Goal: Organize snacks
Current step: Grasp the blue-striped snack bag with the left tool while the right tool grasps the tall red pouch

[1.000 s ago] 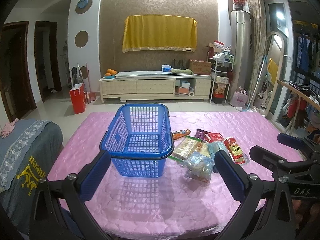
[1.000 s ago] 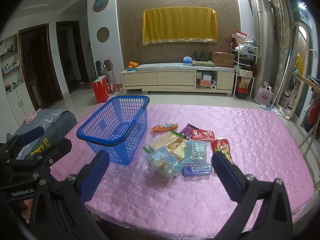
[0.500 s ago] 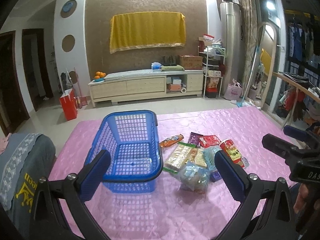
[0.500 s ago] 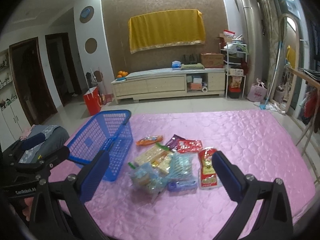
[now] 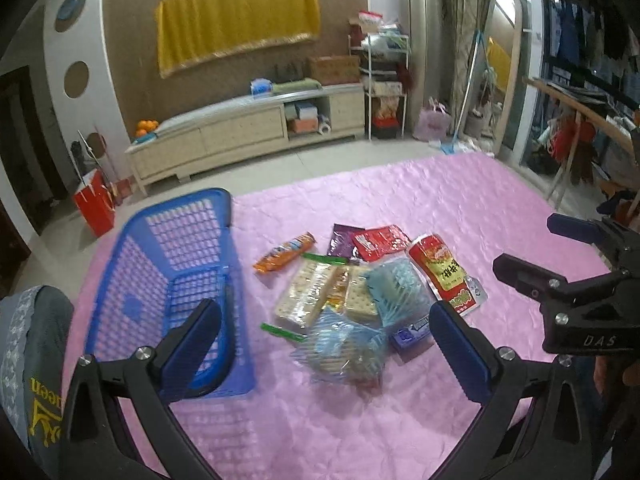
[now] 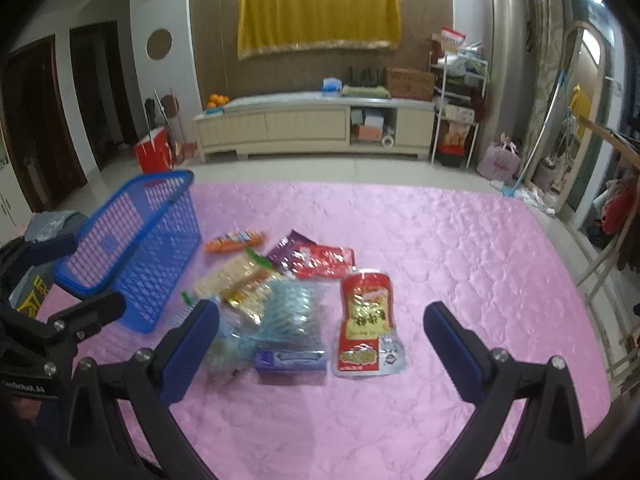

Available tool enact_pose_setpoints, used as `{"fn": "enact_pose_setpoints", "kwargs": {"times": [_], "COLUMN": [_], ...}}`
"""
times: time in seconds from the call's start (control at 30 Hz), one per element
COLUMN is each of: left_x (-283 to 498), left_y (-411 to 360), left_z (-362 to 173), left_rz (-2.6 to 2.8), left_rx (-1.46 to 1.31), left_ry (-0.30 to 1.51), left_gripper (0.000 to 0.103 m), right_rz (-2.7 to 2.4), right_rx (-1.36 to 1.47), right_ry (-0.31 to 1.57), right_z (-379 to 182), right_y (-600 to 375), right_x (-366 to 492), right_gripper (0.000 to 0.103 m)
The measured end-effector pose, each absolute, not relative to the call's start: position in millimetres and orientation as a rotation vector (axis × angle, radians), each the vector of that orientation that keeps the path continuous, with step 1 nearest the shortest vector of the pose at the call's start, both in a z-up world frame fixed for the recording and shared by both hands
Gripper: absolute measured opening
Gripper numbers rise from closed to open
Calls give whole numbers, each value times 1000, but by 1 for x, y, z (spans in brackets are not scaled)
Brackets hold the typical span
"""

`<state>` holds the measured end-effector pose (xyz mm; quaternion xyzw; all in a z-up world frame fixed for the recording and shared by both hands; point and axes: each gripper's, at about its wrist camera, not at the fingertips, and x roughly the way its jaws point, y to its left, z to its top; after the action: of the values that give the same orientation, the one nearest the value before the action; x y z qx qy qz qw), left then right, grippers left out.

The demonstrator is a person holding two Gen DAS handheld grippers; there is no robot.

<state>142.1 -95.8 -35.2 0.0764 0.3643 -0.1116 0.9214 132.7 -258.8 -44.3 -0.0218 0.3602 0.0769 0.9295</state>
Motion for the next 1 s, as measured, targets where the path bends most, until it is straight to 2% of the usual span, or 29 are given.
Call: {"fn": "enact_pose_setpoints", "kwargs": {"times": [0.53,0.77,1.0], "left_x": [231,257,276], "left_y": [-187,-209,-227], "left_z": [-100,-133,-154], "left_rz": [-267,-231,-148], "left_rx": [209,186,271], "left_ry": [952,1062,1096], "left_gripper": [103,103,103], "right_rz": [77,26,-24], "right_rx": [22,30,30], "right_ry": [914,966,992], "right_z": [-101,-129,-146], "right_y": [-328,-348,-363], "right_x": [193,210,217], "right_gripper": [103,102,102]}}
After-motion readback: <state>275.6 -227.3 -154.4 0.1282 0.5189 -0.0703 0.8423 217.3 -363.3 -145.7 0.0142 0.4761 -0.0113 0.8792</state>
